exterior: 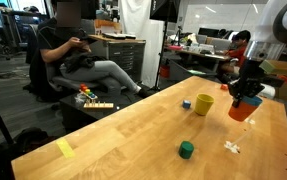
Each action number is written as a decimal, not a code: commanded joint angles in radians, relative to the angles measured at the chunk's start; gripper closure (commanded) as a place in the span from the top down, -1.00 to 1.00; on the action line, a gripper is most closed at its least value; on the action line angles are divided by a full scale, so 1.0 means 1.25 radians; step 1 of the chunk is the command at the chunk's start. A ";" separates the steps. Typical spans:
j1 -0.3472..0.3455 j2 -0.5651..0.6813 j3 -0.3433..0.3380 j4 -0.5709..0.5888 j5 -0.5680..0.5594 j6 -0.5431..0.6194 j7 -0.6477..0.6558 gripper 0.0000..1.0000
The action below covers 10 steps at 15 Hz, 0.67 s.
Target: Stack the three cups
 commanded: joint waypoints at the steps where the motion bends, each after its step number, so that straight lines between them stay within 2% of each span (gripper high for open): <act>1: 0.009 -0.040 0.013 0.058 -0.012 -0.088 0.037 -0.96; 10: 0.013 0.007 0.037 0.253 0.041 -0.210 0.035 -0.96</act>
